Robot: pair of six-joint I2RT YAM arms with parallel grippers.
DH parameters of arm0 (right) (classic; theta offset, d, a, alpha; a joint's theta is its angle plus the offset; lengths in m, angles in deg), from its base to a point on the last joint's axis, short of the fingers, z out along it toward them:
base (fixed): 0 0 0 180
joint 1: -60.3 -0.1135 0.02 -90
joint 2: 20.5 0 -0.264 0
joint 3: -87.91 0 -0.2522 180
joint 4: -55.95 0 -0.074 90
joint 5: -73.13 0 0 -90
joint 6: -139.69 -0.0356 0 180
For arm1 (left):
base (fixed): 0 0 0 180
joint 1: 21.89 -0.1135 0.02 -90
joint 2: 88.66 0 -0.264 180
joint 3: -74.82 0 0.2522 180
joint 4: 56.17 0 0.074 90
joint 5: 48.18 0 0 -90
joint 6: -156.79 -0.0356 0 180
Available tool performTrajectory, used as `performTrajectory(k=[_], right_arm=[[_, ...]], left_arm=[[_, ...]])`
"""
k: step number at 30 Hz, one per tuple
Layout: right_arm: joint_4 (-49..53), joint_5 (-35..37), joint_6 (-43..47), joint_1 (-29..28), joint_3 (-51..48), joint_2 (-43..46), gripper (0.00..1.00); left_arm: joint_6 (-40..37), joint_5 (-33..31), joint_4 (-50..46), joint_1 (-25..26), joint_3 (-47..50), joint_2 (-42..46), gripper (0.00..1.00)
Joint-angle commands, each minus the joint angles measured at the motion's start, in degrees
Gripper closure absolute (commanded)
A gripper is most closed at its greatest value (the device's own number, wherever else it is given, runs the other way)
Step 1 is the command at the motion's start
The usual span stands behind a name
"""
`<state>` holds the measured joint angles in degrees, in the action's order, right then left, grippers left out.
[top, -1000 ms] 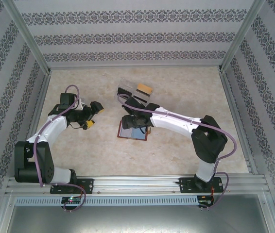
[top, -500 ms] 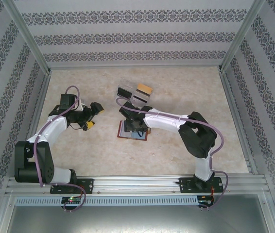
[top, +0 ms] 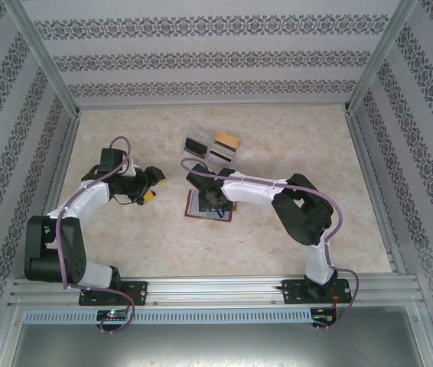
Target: Take the credit cards out of the card holder
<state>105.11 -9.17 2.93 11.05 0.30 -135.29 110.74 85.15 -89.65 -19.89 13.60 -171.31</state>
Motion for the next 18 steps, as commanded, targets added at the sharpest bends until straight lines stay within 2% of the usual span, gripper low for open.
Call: performTrajectory(k=[1,7,15,18], right_arm=[[2.30,1.06,-0.38,0.39,-0.05,-2.87,0.44],[2.15,1.03,-0.56,0.39,-0.97,-3.43,0.50],[1.52,0.87,-0.46,0.48,-1.81,-3.08,0.51],[1.62,0.63,-0.69,0.61,-1.90,-3.12,0.52]], left_arm=[[0.16,0.94,2.89,2.00,0.96,-1.34,0.38],[0.29,1.49,4.99,6.56,0.38,-5.03,0.53],[-0.36,1.55,7.29,11.77,-1.39,-9.78,0.65],[-1.07,0.38,7.01,13.03,-1.91,-10.89,0.66]])
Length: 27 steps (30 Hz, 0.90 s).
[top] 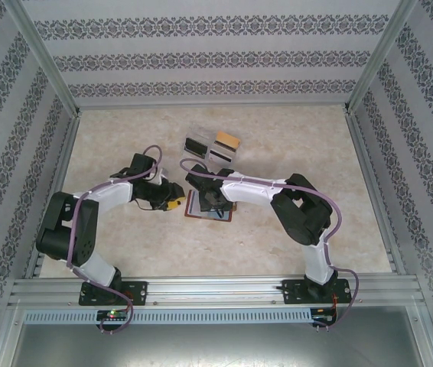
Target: Take the credit cards out of the card holder
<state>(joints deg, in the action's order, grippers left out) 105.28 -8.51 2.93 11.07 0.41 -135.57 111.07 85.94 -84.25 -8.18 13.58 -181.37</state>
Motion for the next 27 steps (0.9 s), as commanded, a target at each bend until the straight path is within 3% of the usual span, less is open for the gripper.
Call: performTrajectory(k=[1,7,15,27], right_arm=[[1.40,-0.11,-0.70,0.54,-2.01,-2.88,0.53],[1.34,-0.26,-0.70,0.54,-2.01,-3.06,0.53],[0.93,-0.56,-0.76,0.58,-2.27,-3.06,0.54],[0.47,-1.09,-0.61,0.72,-2.45,-3.09,0.54]], left_arm=[[-1.51,-0.57,1.70,1.53,-1.94,-1.19,0.66],[-3.69,-0.97,0.80,3.70,-3.41,-2.93,0.68],[-7.25,-6.76,-3.22,6.32,-5.88,-4.39,0.66],[-7.45,-5.78,-2.37,6.68,-6.39,-7.64,0.64]])
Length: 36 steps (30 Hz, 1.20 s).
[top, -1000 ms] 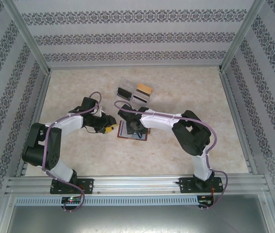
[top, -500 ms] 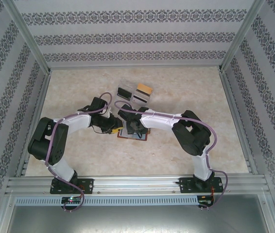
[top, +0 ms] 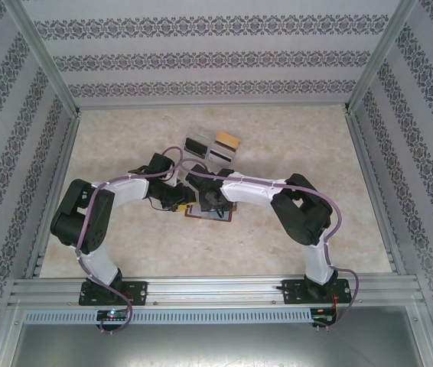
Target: Take the credit cards out of the card holder
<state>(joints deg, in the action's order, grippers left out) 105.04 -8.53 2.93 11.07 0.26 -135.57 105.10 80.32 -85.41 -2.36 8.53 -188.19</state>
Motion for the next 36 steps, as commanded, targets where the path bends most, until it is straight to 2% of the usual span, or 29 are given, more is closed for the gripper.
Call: performTrajectory(k=[1,8,13,27,36], right_arm=[[0.62,-1.08,-0.56,0.72,-2.30,-3.08,0.54],[0.48,-1.26,-0.61,0.81,-2.47,-3.06,0.54],[0.40,-1.38,-0.59,0.80,-2.54,-3.05,0.54],[-1.38,-2.04,-0.56,0.89,-3.72,-1.72,0.54],[-8.78,-1.81,1.76,0.87,-7.25,5.10,0.53]], left_arm=[[-1.48,0.23,-1.06,0.89,-1.34,-0.99,0.65],[-1.57,1.66,-0.49,1.02,-1.52,-1.51,0.68],[-1.74,3.69,0.39,1.23,-1.59,-1.68,0.74],[-1.94,5.31,2.09,1.57,-1.53,-2.49,0.73],[-1.24,7.88,4.21,2.09,-0.82,-1.77,0.75]])
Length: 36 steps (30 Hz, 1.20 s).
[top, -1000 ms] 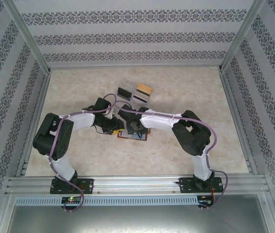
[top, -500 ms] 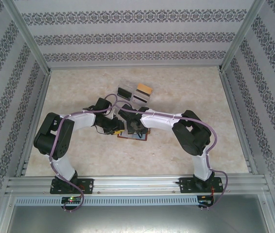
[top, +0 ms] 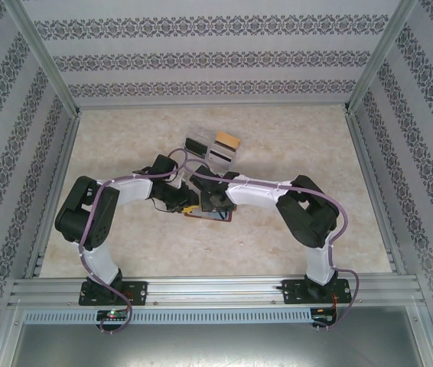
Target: Take the credit cards out of the card holder
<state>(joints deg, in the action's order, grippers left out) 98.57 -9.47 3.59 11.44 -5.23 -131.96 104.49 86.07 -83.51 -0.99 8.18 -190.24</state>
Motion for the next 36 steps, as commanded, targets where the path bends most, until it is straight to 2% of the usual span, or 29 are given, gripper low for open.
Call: performTrajectory(k=[1,19,36], right_arm=[[-2.95,-0.68,1.03,0.54,-2.14,2.50,0.53],[-5.31,13.34,-6.65,1.42,-13.50,20.51,0.47],[-4.69,14.67,-9.62,3.92,-19.98,29.90,0.46]], left_arm=[[-0.44,2.48,2.56,0.76,-0.47,0.49,0.75],[3.88,6.39,7.60,2.98,-0.93,3.22,0.71],[8.03,9.65,13.50,7.75,-4.97,-1.19,0.57]])
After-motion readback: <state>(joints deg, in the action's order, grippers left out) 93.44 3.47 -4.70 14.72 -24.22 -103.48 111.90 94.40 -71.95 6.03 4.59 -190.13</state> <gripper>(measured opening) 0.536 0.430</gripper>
